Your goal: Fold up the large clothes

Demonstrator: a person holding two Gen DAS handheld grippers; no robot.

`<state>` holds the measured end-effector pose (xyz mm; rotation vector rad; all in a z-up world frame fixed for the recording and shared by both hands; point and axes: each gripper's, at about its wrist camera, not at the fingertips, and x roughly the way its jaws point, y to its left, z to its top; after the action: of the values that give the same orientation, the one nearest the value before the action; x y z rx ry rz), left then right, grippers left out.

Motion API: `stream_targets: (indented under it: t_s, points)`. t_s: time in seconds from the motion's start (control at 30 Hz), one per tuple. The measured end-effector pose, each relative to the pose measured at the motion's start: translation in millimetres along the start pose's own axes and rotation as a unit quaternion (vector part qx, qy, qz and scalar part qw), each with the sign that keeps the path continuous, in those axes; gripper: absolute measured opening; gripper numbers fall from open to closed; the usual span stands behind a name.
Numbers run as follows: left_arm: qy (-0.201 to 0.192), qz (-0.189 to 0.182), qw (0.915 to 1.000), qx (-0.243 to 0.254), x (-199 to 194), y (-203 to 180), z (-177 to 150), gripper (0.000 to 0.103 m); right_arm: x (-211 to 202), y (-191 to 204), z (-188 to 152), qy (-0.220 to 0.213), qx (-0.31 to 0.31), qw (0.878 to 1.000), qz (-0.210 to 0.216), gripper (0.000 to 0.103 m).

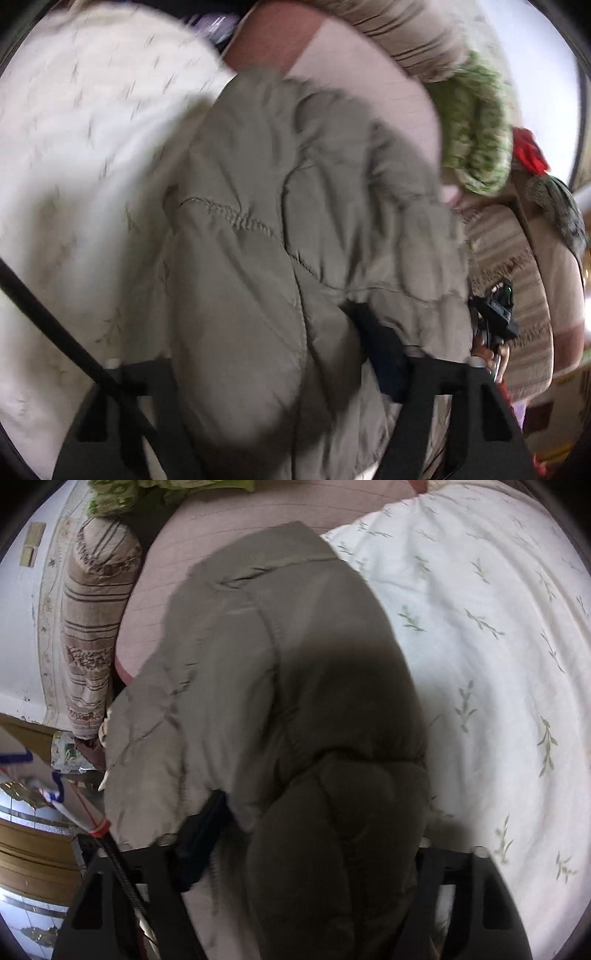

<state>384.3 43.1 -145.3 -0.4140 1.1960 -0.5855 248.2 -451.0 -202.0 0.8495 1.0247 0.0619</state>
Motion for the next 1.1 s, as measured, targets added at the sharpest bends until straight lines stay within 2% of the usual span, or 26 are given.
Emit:
stream_targets:
  t_s: [0.03,0.1,0.17,0.2,0.23,0.27,0.33,0.37,0.4,0.43,0.5,0.6,0.73,0.8,0.87,0.9,0.97,1.03,1.1]
  points:
    - [-0.004,-0.006,1.0,0.004,-9,-3,3,0.054,-6,6,-1,-0.001,-0.008,1.0,0.009,0.062]
    - [-0.02,-0.01,0.9997,0.009,-29,-9,5,0.053,-25,17,-4,-0.011,-0.019,0.999,0.046,0.052]
    - [-0.027,0.009,0.9995,0.012,-35,-9,3,0.053,-35,26,-7,-0.02,-0.031,0.996,0.077,0.051]
    - [-0.025,0.022,0.9994,0.007,-32,-5,-1,0.054,-35,31,-9,-0.023,-0.043,0.996,0.08,0.051]
    - [-0.02,0.031,0.9993,-0.003,-27,2,-3,0.057,-33,33,-10,-0.024,-0.053,0.996,0.072,0.051]
    - [-0.009,0.047,0.9987,-0.02,-18,12,-6,0.059,-23,34,-12,-0.021,-0.064,0.997,0.046,0.051]
    - [0.005,0.069,0.996,-0.056,0,30,-10,0.074,-8,27,-14,-0.012,-0.058,0.998,0.008,0.065]
    - [0.0,0.065,0.9954,-0.071,-1,33,-11,0.075,1,21,-16,-0.008,-0.05,0.999,-0.003,0.075]
    - [-0.006,0.06,0.9946,-0.085,-5,33,-12,0.074,3,16,-17,-0.014,-0.032,0.999,-0.007,0.079]
    - [-0.012,0.065,0.9938,-0.089,-9,30,-12,0.074,1,13,-18,-0.02,-0.015,1.0,-0.005,0.079]
    - [-0.037,0.099,0.9916,-0.074,-30,15,-14,0.074,-8,15,-21,-0.031,-0.004,0.999,-0.01,0.079]
    - [-0.079,0.121,0.9888,-0.036,-71,-10,-26,0.074,-40,31,-35,-0.07,-0.039,0.995,-0.067,0.079]
    - [-0.114,0.167,0.9791,-0.025,-114,-27,-44,0.074,-97,47,-58,-0.136,-0.094,0.974,-0.157,0.08]
    - [-0.111,0.188,0.9755,-0.026,-109,-35,-49,0.074,-113,59,-70,-0.159,-0.12,0.958,-0.208,0.08]
    - [-0.103,0.214,0.9713,-0.021,-97,-38,-57,0.074,-114,71,-75,-0.165,-0.15,0.948,-0.228,0.079]
    - [-0.096,0.221,0.9704,-0.018,-92,-36,-59,0.074,-110,81,-84,-0.165,-0.169,0.944,-0.23,0.075]
    - [-0.081,0.241,0.9671,-0.007,-71,-37,-67,0.074,-99,89,-100,-0.151,-0.189,0.948,-0.208,0.06]
    - [-0.066,0.273,0.9597,0.004,-46,-30,-75,0.075,-76,91,-109,-0.122,-0.181,0.959,-0.182,0.058]
    - [-0.066,0.275,0.9591,-0.01,-36,-18,-80,0.075,-52,86,-111,-0.102,-0.172,0.961,-0.19,0.058]
